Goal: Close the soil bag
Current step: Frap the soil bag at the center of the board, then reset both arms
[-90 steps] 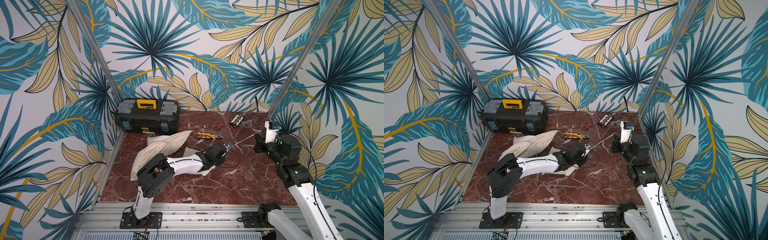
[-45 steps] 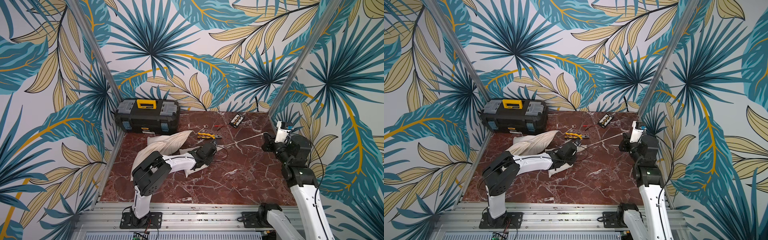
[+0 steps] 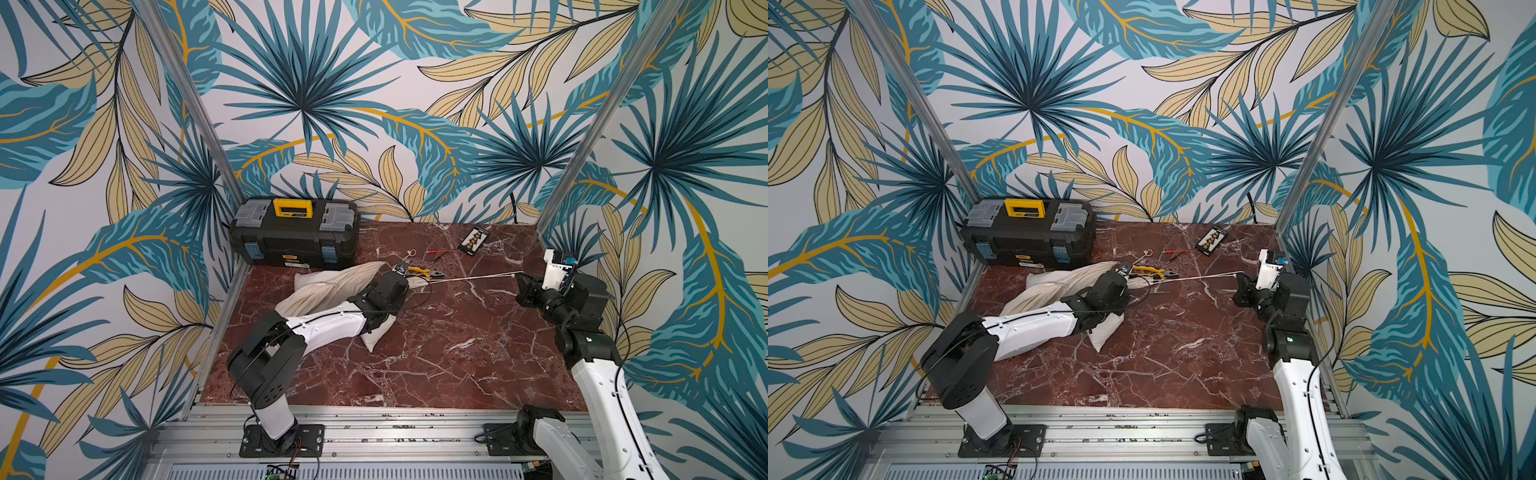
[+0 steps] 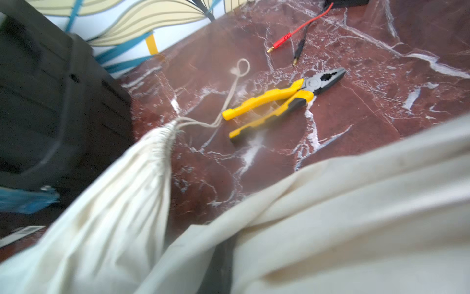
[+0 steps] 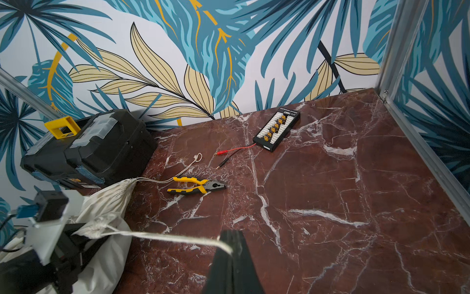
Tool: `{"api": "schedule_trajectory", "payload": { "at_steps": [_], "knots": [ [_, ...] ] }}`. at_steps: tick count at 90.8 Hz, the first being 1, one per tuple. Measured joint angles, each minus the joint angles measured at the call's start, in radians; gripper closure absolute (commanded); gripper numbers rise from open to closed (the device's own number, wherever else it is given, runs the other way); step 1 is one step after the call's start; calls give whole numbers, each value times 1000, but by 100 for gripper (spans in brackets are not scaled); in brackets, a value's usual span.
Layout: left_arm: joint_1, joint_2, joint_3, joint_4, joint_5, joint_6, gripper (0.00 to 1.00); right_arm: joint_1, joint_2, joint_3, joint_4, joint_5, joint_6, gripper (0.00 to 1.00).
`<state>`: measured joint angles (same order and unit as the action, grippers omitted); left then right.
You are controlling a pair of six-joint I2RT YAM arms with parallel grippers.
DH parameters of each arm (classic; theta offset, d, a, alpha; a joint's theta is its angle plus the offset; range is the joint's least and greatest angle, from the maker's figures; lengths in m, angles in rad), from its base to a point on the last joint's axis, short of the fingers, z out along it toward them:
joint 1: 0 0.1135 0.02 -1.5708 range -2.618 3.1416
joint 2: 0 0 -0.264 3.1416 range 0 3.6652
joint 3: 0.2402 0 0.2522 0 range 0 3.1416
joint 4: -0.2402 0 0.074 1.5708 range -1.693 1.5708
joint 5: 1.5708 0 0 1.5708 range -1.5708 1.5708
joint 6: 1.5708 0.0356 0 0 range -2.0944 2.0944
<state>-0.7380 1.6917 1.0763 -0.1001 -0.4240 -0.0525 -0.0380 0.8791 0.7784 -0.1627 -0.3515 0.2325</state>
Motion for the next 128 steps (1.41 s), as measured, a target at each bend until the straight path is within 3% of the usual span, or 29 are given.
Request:
{"api": "schedule_trajectory", "payload": {
  "at_steps": [19, 29, 32, 44, 52, 59, 74, 82, 90, 109, 117, 128],
  "knots": [
    [-47, 45, 52, -65, -11, 13, 81, -28, 84, -88, 180, -35, 49, 99],
    [-68, 142, 102, -69, 44, -8, 79, -22, 119, -175, 241, -49, 85, 76],
    [-72, 173, 112, -65, 70, -16, 76, -19, 128, -203, 260, -54, 102, 65],
    [-82, 233, 138, -61, 138, -39, 45, -14, 142, -259, 277, -29, 113, 26],
    [-88, 201, 131, -59, 168, -60, 20, -13, 130, -261, 281, 35, 100, 11],
    [-87, 104, 87, -51, 179, -55, 6, -14, 100, -262, 293, 109, 94, 3],
    [-22, -214, -46, 16, 208, -75, 0, -14, 47, -312, 416, 259, 55, 1],
    [87, -345, -115, 71, 185, -90, 0, -14, 45, -397, 551, 306, 29, 1],
    [201, -423, -202, 120, 92, -94, 0, -14, 82, -496, 697, 340, 4, 1],
    [378, -486, -465, 283, -134, -45, 0, -14, 305, -611, 1069, 378, -42, 1],
    [410, -492, -612, 473, -209, 27, 0, -14, 381, -659, 1215, 381, -67, 1],
    [436, -429, -778, 771, -228, 113, 0, -14, 481, -729, 1483, 398, -95, 1]
  ]
}}
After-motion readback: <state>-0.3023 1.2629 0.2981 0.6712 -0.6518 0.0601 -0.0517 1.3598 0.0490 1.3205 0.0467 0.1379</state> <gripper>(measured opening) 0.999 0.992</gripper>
